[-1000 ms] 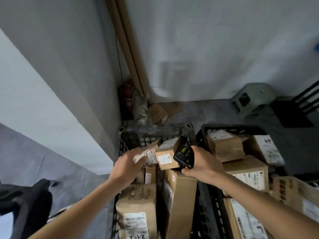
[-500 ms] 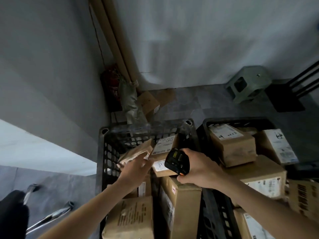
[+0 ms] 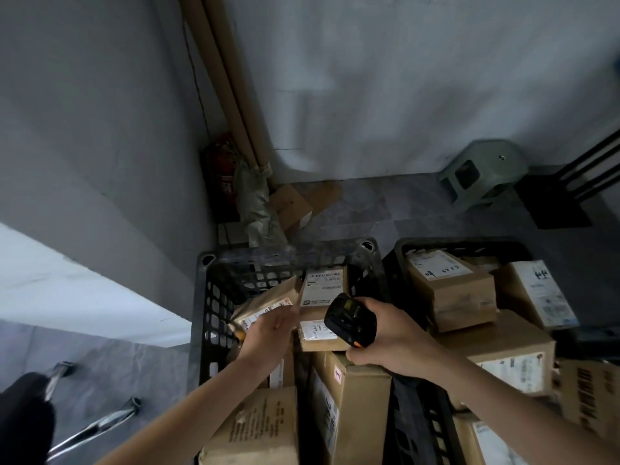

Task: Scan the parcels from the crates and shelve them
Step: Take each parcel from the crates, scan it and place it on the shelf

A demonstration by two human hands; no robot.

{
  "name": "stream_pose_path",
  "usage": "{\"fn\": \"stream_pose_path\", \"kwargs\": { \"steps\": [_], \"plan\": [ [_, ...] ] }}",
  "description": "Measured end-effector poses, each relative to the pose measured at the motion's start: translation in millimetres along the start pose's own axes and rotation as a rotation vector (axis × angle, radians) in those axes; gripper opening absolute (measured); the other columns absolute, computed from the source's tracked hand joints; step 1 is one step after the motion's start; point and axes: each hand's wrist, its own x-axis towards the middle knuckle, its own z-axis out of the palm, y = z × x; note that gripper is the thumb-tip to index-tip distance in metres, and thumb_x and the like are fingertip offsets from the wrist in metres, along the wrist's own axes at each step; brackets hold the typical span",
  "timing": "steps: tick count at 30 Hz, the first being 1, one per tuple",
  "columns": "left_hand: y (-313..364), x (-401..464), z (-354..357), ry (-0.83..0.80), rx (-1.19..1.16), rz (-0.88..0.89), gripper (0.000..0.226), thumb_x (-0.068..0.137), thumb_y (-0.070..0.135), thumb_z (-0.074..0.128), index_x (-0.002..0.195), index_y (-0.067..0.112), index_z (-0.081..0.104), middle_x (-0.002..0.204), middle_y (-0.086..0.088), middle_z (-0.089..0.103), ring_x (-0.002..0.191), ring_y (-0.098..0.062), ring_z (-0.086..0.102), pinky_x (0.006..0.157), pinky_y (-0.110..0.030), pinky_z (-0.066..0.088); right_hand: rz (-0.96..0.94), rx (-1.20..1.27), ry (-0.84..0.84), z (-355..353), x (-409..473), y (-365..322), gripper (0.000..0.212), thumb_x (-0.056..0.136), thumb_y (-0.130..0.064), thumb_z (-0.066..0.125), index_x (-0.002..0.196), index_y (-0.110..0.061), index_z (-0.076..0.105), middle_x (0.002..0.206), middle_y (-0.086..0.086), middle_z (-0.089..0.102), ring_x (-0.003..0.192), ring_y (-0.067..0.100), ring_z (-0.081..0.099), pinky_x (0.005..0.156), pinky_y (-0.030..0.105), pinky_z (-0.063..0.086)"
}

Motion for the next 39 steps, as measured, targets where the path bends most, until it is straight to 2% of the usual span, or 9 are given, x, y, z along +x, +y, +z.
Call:
{"fn": "stream_pose_path", "kwargs": {
  "steps": [4, 9, 12, 16, 21, 24, 31, 33, 39],
  "plan": [
    [13, -24, -6, 0.063, -0.088, 0.033, 0.019, 0.100, 0.052, 0.047, 0.096, 0.045, 0.065, 0.095, 0.008, 0.073, 0.088, -0.011, 0.070, 0.080, -0.035, 0.060, -0.057, 0.095, 0.065, 6, -23, -2, 0.066, 0.072, -0.015, 0.089, 0.119, -0.048, 0.055, 0.105, -0.021, 0.071, 0.100, -0.014, 0.062, 0.077, 0.004, 0.044],
    [22, -60, -10, 0.121, -0.209, 0.052, 0.011, 0.095, 0.050, 0.061, 0.100, 0.047, 0.070, 0.086, 0.009, 0.076, 0.087, -0.014, 0.073, 0.084, -0.045, 0.062, -0.126, 0.186, 0.095, 19, -58, -7, 0.067, 0.073, -0.013, 0.087, 0.118, -0.053, 0.056, 0.112, -0.030, 0.070, 0.107, -0.012, 0.062, 0.088, 0.009, 0.046],
    [29, -85, -9, 0.124, -0.221, 0.050, 0.011, 0.095, 0.048, 0.059, 0.100, 0.052, 0.067, 0.098, 0.006, 0.075, 0.090, -0.016, 0.072, 0.084, -0.046, 0.062, -0.146, 0.231, 0.156, 25, -83, -9, 0.066, 0.074, -0.014, 0.086, 0.124, -0.047, 0.058, 0.110, -0.028, 0.071, 0.106, -0.012, 0.063, 0.086, 0.004, 0.044],
    [40, -125, -5, 0.081, -0.338, 0.093, 0.015, 0.097, 0.047, 0.058, 0.110, 0.046, 0.065, 0.102, 0.001, 0.076, 0.096, -0.021, 0.072, 0.089, -0.052, 0.059, -0.189, 0.240, 0.227, 31, -119, -12, 0.065, 0.072, -0.023, 0.088, 0.121, -0.052, 0.057, 0.113, -0.029, 0.070, 0.111, -0.012, 0.060, 0.098, 0.012, 0.045],
    [44, -170, -3, 0.041, -0.444, 0.168, 0.018, 0.098, 0.037, 0.061, 0.115, 0.030, 0.063, 0.100, 0.001, 0.078, 0.097, -0.022, 0.075, 0.099, -0.054, 0.054, -0.223, 0.239, 0.266, 32, -162, -11, 0.062, 0.074, -0.027, 0.088, 0.110, -0.060, 0.051, 0.108, -0.034, 0.068, 0.106, -0.019, 0.057, 0.085, 0.002, 0.043],
    [47, -195, -9, 0.029, -0.445, 0.223, 0.014, 0.101, 0.028, 0.058, 0.113, 0.024, 0.064, 0.097, 0.001, 0.079, 0.095, -0.020, 0.075, 0.098, -0.049, 0.055, -0.226, 0.227, 0.297, 28, -187, -10, 0.064, 0.073, -0.028, 0.089, 0.114, -0.058, 0.049, 0.113, -0.029, 0.066, 0.108, -0.018, 0.056, 0.088, 0.004, 0.045],
    [41, -261, -32, -0.008, -0.375, 0.348, 0.016, 0.103, 0.020, 0.053, 0.112, 0.021, 0.066, 0.095, 0.000, 0.078, 0.094, -0.018, 0.073, 0.089, -0.037, 0.060, -0.245, 0.252, 0.482, 13, -235, -24, 0.056, 0.073, -0.028, 0.091, 0.120, -0.040, 0.063, 0.107, -0.028, 0.072, 0.101, -0.013, 0.062, 0.084, 0.009, 0.046],
    [37, -283, -40, -0.028, -0.363, 0.366, 0.016, 0.103, 0.020, 0.052, 0.112, 0.022, 0.066, 0.099, -0.003, 0.078, 0.098, -0.022, 0.073, 0.085, -0.034, 0.061, -0.272, 0.261, 0.525, 12, -254, -33, 0.059, 0.073, -0.030, 0.092, 0.122, -0.041, 0.063, 0.109, -0.029, 0.071, 0.104, -0.014, 0.061, 0.088, 0.013, 0.046],
    [37, -336, -54, -0.065, -0.327, 0.406, 0.018, 0.103, 0.022, 0.053, 0.114, 0.024, 0.067, 0.105, -0.006, 0.077, 0.105, -0.025, 0.071, 0.093, -0.043, 0.059, -0.330, 0.264, 0.602, 15, -313, -48, 0.065, 0.071, -0.028, 0.094, 0.119, -0.052, 0.057, 0.108, -0.041, 0.066, 0.106, -0.022, 0.056, 0.086, 0.000, 0.041]
  ]
}}
